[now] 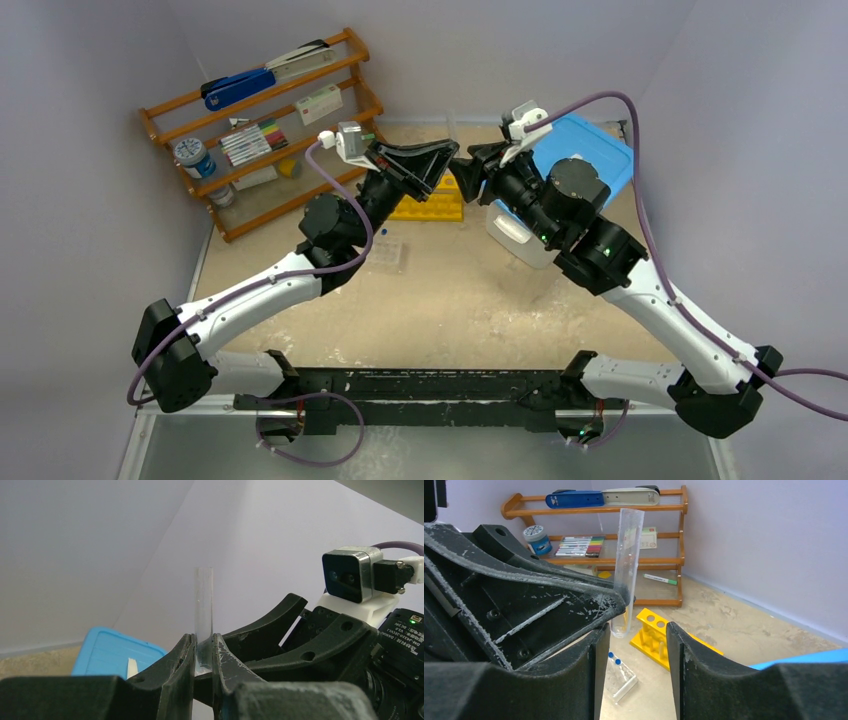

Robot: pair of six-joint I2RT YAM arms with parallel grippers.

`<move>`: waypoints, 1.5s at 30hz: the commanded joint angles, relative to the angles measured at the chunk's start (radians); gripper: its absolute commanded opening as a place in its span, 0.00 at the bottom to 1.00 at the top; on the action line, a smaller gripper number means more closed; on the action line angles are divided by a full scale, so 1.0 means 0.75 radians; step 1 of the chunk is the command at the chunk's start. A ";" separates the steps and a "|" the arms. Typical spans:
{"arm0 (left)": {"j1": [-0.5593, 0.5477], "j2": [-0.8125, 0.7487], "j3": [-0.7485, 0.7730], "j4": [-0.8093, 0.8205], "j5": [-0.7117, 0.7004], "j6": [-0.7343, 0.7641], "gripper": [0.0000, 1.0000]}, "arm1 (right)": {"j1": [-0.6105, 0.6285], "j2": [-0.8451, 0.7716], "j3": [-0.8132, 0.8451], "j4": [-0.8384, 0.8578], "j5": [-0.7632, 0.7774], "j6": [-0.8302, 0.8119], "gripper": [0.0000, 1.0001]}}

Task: Organize the chemistry lab equipment
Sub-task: Pick up the test tube at the center of the board.

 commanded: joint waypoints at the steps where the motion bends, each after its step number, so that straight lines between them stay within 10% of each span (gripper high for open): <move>1: 0.002 -0.036 0.022 0.033 0.069 0.007 0.03 | 0.008 -0.019 0.060 0.086 0.057 -0.029 0.47; 18: 0.002 -0.041 0.032 -0.044 0.038 0.035 0.10 | 0.012 -0.026 0.024 0.053 0.042 -0.075 0.19; 45: 0.008 -0.100 0.214 -0.373 0.082 0.195 0.50 | 0.012 -0.063 -0.067 0.051 -0.023 -0.037 0.16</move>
